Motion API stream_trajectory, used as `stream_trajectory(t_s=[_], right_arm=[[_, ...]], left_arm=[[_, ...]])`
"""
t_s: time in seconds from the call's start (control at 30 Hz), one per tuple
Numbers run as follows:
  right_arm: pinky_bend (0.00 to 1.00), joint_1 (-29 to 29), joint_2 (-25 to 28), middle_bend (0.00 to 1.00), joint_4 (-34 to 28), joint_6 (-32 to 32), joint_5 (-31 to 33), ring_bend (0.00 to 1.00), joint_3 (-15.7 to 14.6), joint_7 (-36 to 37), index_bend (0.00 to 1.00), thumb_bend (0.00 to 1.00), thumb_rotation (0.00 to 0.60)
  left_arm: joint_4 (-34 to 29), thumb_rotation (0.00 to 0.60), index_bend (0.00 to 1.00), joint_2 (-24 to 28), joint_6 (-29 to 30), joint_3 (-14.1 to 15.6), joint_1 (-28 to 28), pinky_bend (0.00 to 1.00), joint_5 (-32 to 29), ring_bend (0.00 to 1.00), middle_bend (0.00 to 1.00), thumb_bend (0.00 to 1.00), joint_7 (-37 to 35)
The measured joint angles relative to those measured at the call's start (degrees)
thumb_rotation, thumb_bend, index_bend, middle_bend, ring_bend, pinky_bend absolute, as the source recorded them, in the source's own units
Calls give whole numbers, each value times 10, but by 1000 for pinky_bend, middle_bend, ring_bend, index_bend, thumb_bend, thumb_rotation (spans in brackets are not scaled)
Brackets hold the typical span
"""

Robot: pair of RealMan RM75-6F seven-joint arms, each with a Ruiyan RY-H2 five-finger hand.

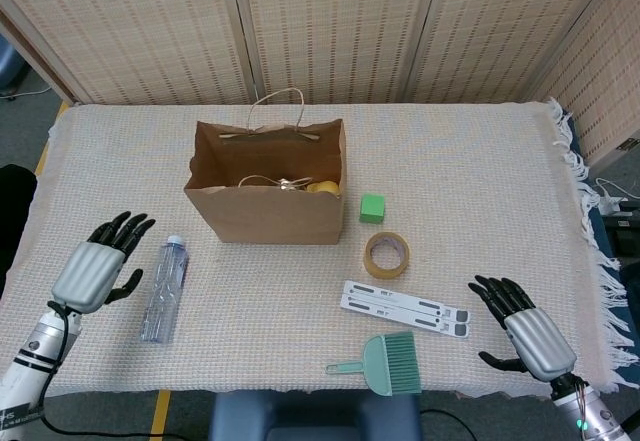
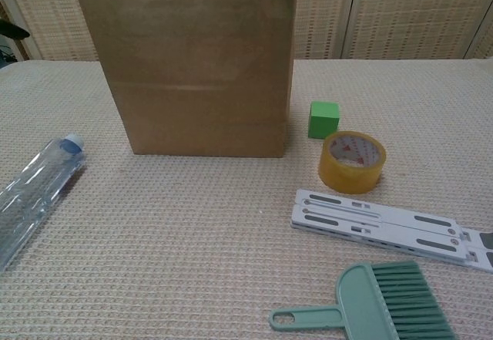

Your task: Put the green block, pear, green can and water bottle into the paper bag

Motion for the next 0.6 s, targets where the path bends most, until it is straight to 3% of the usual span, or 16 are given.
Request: stream_trajectory(t_s=[0.37,0.6], right_arm=[[11,1,0,0,-5,-8,8,0,0,-6,0,69,600],[11,3,2,0,-9,-15,13,0,0,-6,0,69,600]], left_arm=[[268,600,0,-22,-30,92,-111,57,325,0,0,386,30],[370,600,0,-63,-21,133,-153,16,396,0,0,388,38]])
